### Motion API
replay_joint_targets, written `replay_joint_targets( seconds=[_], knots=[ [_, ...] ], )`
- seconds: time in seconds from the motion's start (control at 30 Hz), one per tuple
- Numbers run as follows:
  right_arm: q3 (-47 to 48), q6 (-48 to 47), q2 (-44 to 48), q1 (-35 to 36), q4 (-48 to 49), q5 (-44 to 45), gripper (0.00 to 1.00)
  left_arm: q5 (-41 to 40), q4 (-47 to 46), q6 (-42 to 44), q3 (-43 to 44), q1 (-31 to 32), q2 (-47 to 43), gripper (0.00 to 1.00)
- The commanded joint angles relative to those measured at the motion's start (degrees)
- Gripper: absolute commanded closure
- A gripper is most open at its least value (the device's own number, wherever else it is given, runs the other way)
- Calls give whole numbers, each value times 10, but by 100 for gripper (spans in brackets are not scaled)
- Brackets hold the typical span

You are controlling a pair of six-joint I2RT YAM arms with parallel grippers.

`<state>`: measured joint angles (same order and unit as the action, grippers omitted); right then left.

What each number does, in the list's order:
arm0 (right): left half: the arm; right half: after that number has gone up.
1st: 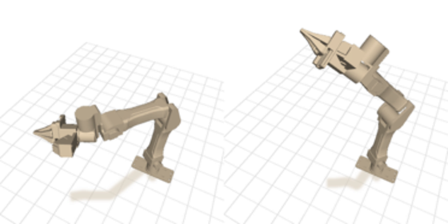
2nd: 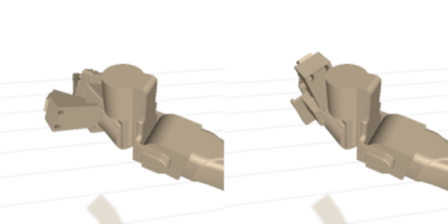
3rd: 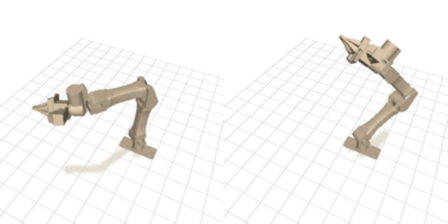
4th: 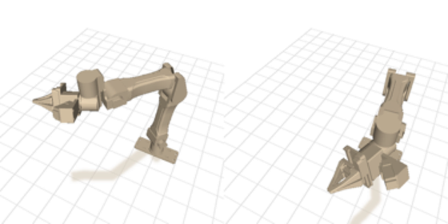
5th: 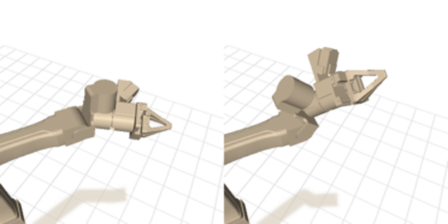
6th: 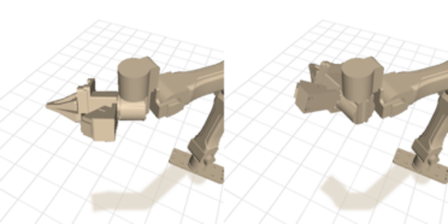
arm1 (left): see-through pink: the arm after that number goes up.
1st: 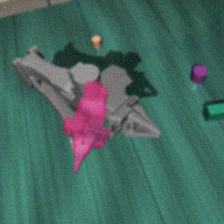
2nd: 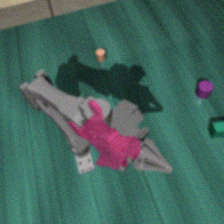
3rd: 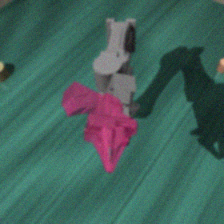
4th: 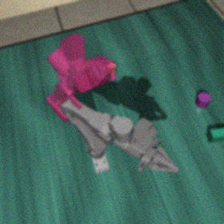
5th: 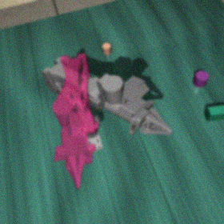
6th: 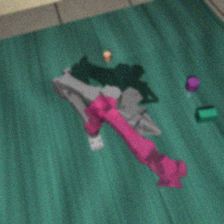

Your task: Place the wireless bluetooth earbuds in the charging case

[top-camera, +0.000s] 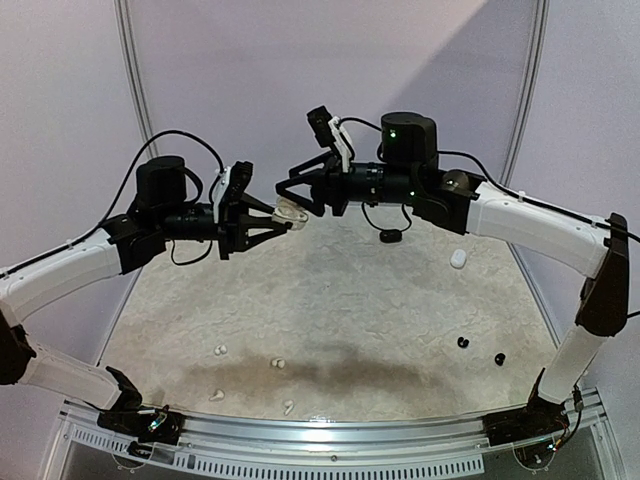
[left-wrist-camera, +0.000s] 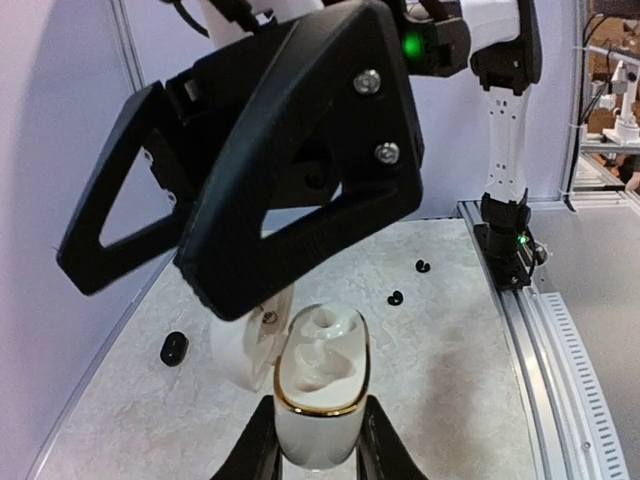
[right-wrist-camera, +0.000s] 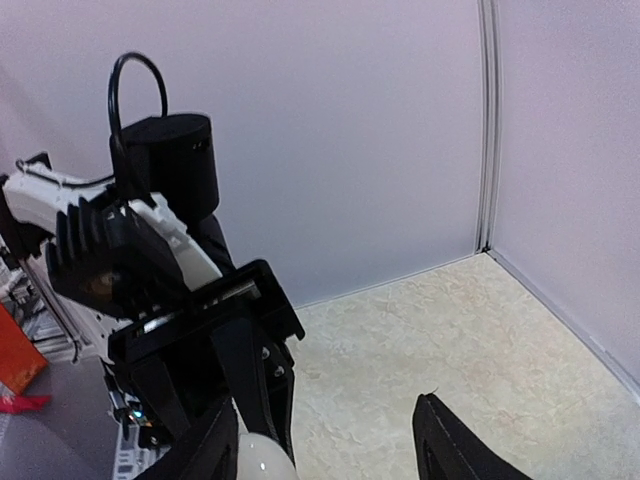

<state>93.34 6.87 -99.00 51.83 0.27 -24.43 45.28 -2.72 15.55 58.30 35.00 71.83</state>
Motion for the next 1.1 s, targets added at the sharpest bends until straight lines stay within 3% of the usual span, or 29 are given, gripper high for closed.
replay_joint_targets(
  seconds=[0.0, 0.23, 0.33, 0.47, 0.6, 0.67, 0.9, 1.07],
  knots=[
    [42, 17, -22, -7, -16, -27, 35, -28, -53, -102, -34, 8, -8, 100],
    [86, 41, -35, -8, -16, -33, 25, -109, -81, -149, -59, 6, -11, 100],
    [97, 58, -31, -11, -32, 12, 23, -156, -91, -171, -71, 0, -17, 100],
    [130, 85, -38, -18, -144, 157, 24, -253, -101, -194, -92, -17, -32, 100],
    [173, 132, -81, -18, -310, 255, 35, -359, -80, -194, -110, -31, -60, 100],
    [196, 156, -116, -15, -393, 242, 38, -387, -64, -189, -123, -41, -77, 100],
    [198, 209, -185, 49, -532, 237, 40, -413, -67, -187, -207, -70, -168, 100],
    [253, 248, -253, 131, -642, 262, 33, -413, -88, -186, -266, -70, -219, 100]
  ],
)
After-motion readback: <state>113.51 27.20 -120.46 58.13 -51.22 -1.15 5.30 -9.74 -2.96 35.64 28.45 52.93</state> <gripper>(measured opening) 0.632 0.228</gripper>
